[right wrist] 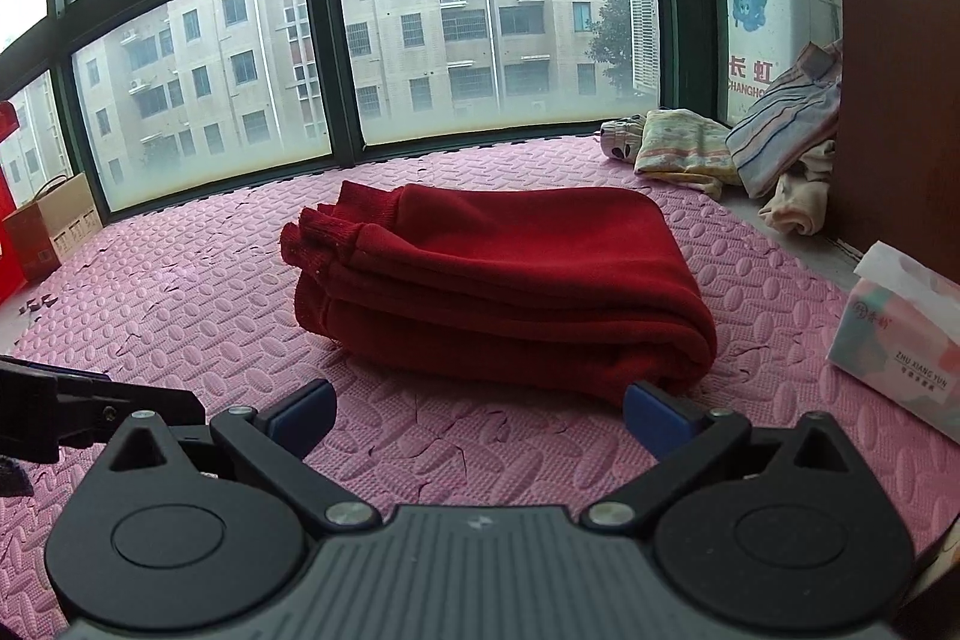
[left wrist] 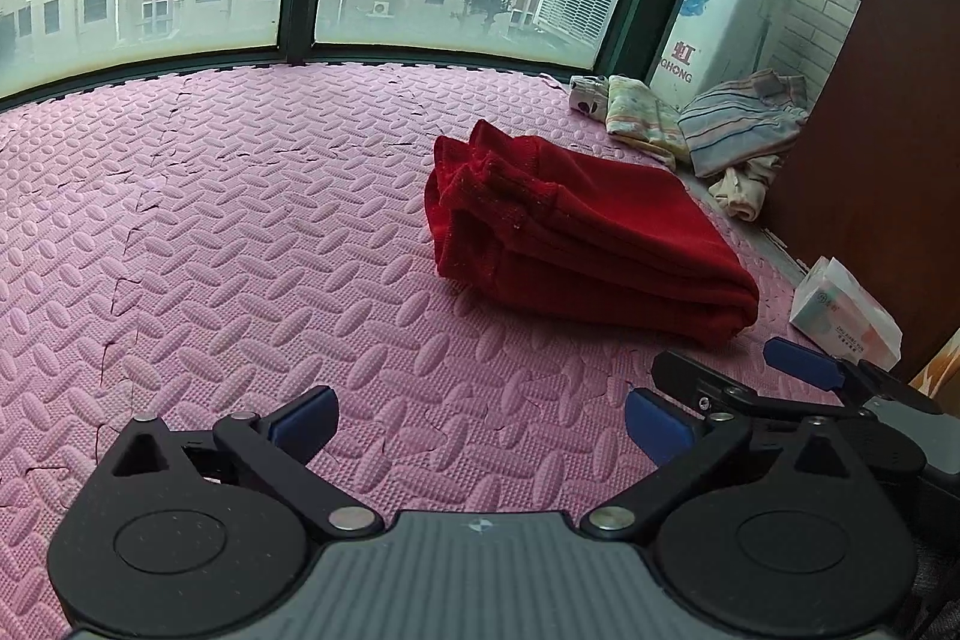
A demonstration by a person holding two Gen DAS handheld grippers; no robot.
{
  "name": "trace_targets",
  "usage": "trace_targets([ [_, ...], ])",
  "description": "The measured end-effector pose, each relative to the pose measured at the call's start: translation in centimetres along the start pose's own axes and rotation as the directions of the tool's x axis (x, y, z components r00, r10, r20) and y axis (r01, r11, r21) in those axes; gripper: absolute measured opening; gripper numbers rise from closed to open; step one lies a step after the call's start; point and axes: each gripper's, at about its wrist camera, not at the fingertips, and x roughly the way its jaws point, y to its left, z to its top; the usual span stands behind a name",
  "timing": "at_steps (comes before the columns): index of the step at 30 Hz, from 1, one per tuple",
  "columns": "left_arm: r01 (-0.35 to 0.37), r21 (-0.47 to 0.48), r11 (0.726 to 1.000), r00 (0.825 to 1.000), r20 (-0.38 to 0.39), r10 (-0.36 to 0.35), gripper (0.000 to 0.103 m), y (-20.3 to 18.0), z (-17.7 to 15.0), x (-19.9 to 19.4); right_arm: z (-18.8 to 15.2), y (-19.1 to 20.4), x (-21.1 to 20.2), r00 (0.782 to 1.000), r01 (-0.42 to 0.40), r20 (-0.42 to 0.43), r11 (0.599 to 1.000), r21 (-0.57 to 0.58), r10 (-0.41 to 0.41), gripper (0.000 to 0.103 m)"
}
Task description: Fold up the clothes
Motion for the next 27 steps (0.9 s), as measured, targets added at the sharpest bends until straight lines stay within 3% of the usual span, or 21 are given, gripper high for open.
trace_targets([
  [12, -0.004, 0.037, 0.999, 0.999, -0.045, 0.005, 0.103, -1.2, -1.3, 0.6, -0.8, -0.5, 0.6, 0.997, 0.037, -0.074, 0.999, 0.012, -0.036, 0.103],
  [27, 0.000, 0.065, 0.998, 0.998, -0.059, 0.004, 0.103, -2.1, -1.9, 0.7, -1.1, -0.9, 0.6, 0.995, 0.048, -0.089, 0.999, 0.021, -0.046, 0.103],
])
